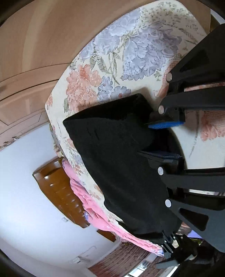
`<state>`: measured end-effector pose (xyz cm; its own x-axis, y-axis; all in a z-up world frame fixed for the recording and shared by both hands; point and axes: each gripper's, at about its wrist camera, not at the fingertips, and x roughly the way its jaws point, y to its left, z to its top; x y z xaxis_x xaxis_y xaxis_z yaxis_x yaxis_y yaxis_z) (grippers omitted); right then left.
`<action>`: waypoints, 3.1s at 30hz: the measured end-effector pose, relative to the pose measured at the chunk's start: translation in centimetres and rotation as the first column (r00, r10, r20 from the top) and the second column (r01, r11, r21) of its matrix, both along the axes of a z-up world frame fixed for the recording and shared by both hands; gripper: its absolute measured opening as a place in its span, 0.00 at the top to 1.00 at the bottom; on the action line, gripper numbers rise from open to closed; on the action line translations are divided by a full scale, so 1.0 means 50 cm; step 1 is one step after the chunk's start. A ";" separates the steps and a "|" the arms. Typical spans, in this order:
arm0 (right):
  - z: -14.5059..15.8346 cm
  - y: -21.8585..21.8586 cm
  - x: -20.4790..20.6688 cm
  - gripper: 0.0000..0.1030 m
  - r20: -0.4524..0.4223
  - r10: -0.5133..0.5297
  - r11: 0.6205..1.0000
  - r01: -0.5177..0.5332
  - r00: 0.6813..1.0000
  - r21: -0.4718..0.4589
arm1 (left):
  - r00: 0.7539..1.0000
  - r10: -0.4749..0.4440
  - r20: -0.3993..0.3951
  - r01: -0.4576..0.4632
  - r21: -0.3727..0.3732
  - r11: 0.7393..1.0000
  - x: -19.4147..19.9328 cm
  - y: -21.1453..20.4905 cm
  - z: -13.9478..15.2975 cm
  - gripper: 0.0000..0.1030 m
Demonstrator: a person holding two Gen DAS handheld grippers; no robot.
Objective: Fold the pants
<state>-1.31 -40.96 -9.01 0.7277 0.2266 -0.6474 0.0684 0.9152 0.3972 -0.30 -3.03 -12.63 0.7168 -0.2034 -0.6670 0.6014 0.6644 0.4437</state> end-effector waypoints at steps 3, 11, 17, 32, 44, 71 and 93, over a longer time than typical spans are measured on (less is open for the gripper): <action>0.066 0.031 -0.045 0.31 0.075 -0.073 0.973 0.088 0.995 -0.214 | 1.000 0.018 -0.023 -0.020 -0.082 0.996 0.003 0.030 0.021 0.53; 0.099 0.312 0.015 0.27 0.093 0.302 0.876 -0.238 0.949 -0.420 | 0.992 0.082 -0.099 -0.120 -0.481 0.869 0.018 0.158 0.136 0.05; -0.004 0.427 0.090 0.27 -0.090 0.393 0.810 -0.391 0.915 -0.438 | 0.854 0.480 -0.200 -0.505 -0.539 0.674 0.137 0.302 0.197 0.02; -0.021 0.410 0.092 0.24 -0.047 0.406 0.828 -0.389 0.913 -0.404 | 0.374 0.833 -0.408 -0.910 0.013 0.415 0.575 0.374 0.066 0.54; -0.019 0.399 0.091 0.24 -0.040 0.429 0.824 -0.410 0.902 -0.391 | 0.597 0.664 -0.450 -0.782 -0.513 0.354 0.192 0.515 0.157 0.68; -0.006 0.390 0.113 0.23 -0.099 0.401 0.830 -0.407 0.911 -0.381 | 0.783 0.608 -0.134 -0.573 0.228 0.788 0.435 0.352 0.062 0.88; 0.140 0.763 0.404 0.35 -0.052 0.800 0.522 -0.737 0.598 -0.430 | 0.573 0.673 -0.467 -0.671 -0.739 0.058 0.003 0.884 0.031 0.39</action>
<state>18.91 -2.82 -1.99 0.4730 0.5093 -0.7189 -0.7591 0.6498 -0.0390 -0.16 41.20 -11.10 0.8609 -0.0207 -0.5083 -0.3101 0.7707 -0.5566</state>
